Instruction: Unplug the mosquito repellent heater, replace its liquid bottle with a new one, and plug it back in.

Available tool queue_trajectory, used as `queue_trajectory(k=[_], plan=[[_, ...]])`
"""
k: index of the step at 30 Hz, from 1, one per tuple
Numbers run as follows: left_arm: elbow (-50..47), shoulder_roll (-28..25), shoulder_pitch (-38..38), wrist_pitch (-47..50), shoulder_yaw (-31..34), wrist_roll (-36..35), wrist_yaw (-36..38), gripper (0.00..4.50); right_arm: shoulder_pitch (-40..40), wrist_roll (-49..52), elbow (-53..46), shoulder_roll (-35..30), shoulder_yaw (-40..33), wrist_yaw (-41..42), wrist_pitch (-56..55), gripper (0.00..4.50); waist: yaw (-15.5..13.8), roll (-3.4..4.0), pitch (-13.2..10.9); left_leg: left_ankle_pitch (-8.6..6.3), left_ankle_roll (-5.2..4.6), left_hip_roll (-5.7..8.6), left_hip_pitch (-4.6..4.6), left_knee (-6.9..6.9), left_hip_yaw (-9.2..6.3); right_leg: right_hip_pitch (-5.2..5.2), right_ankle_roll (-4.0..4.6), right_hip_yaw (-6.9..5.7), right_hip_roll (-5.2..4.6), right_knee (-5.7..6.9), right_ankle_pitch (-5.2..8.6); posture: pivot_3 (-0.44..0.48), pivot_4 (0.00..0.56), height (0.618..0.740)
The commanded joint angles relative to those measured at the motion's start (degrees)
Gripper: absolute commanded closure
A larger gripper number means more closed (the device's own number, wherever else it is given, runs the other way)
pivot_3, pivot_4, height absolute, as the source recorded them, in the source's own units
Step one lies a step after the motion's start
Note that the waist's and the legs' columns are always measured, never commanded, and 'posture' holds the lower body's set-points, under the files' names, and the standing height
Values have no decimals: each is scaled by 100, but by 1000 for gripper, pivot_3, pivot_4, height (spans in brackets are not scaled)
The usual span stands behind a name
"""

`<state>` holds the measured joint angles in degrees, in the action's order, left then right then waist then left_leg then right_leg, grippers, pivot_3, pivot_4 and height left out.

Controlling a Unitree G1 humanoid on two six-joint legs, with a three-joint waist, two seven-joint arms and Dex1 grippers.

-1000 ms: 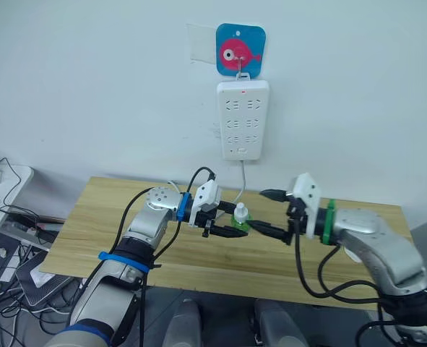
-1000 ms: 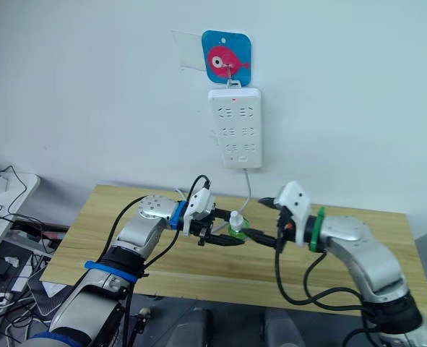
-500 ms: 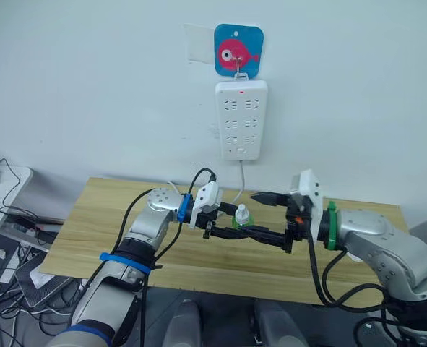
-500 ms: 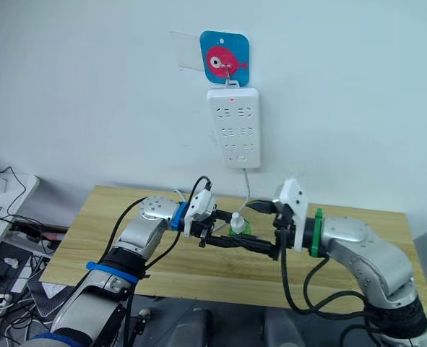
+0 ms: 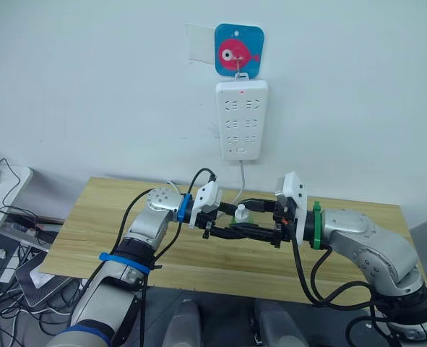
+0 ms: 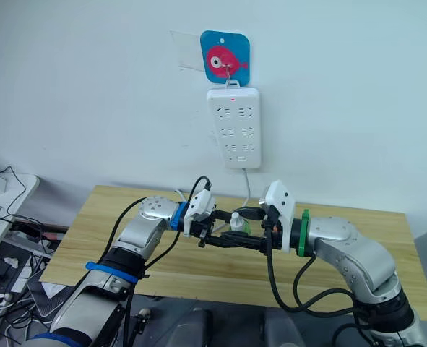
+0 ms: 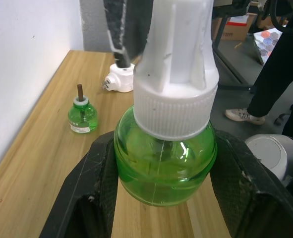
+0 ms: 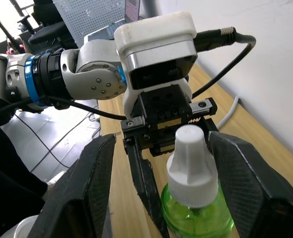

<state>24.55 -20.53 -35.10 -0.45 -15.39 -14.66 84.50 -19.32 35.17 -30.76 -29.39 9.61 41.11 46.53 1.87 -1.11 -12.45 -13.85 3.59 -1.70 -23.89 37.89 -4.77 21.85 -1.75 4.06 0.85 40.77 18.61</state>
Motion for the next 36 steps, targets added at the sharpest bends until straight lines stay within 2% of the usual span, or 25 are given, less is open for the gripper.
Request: queue_trajectory(k=[1, 3, 8, 9, 15, 19, 24, 27, 29, 33, 36], plan=[[-252, -18, -11, -2, 41, -53, 27, 2253, -111, 11, 16, 54, -12, 13, -108, 1762, -2, 0, 0, 0, 0, 0, 0, 0, 0, 0, 0, 0, 0, 0, 0, 35, 167, 740], [-249, -19, -14, 1, 40, -51, 28, 2253, -154, 27, 65, 81, -36, 12, -99, 2247, -2, 0, 0, 0, 0, 0, 0, 0, 1, 0, 0, 1, 0, 0, 0, 35, 169, 740], [-246, -9, -25, 9, 38, -46, 25, 2253, -190, 28, 118, 94, -58, 10, -118, 4078, -1, 0, 0, 0, 0, 0, 0, 0, 1, 0, 0, 1, 0, 0, 0, 33, 168, 740], [-245, -6, -27, 10, 37, -46, 25, 2253, -193, 27, 124, 96, -63, 10, -122, 4165, -2, 0, 0, 0, 0, -1, 0, 0, -1, 0, 0, -1, 0, 0, 0, 33, 168, 740], [-237, -1, -24, 0, 31, -45, 18, 2253, -413, 595, -188, 198, -512, -100, 130, 4164, 1, 1, 0, 0, 0, 0, 0, 0, 0, 0, 0, 0, 0, 1, 0, 32, 170, 740], [-201, -34, 13, -30, 46, -35, 20, 2253, -828, 1295, -430, 303, -1273, -656, 446, 4164, -2, 1, -1, 0, 0, -2, 0, 0, -1, 1, 0, 0, 0, 3, 0, 29, 175, 740], [-152, -41, 84, -64, 72, -19, -52, 2253, -723, 1645, -552, 194, -2012, -1398, 628, 4164, -7, 1, -2, 0, -1, 0, -5, -3, -1, -1, 0, -1, -3, -6, 0, 19, 191, 740], [-184, -55, 161, -82, 73, -22, -74, 2253, -394, 1456, -521, 133, -2313, -1778, 517, 4164, -6, 2, -2, -1, -1, 1, -5, -3, 0, 0, 0, 1, -3, -4, 0, 11, 197, 740], [-283, -75, 236, -25, 72, -50, -83, 2253, 276, 785, -437, -46, -2465, -1937, 135, 4164, -10, 2, -2, -1, -1, 1, -4, -4, 0, 0, 0, 1, -2, -5, 0, 8, 202, 740], [-356, -101, 292, 19, 83, -69, -98, 2253, 1331, -168, -182, -202, -2432, -2052, -600, 4164, -10, 5, -5, -1, -1, 4, -5, -6, 2, -1, -4, 3, -3, -9, 4, 4, 203, 740], [-348, -92, 269, 41, 83, -72, -122, 2253, 1745, -501, 25, -97, -2429, -2067, -1003, 4164, 43, 6, -6, -1, -2, 3, 2, -4, 7, 0, -4, 9, -1, 1, 3, 4, 204, 740]])
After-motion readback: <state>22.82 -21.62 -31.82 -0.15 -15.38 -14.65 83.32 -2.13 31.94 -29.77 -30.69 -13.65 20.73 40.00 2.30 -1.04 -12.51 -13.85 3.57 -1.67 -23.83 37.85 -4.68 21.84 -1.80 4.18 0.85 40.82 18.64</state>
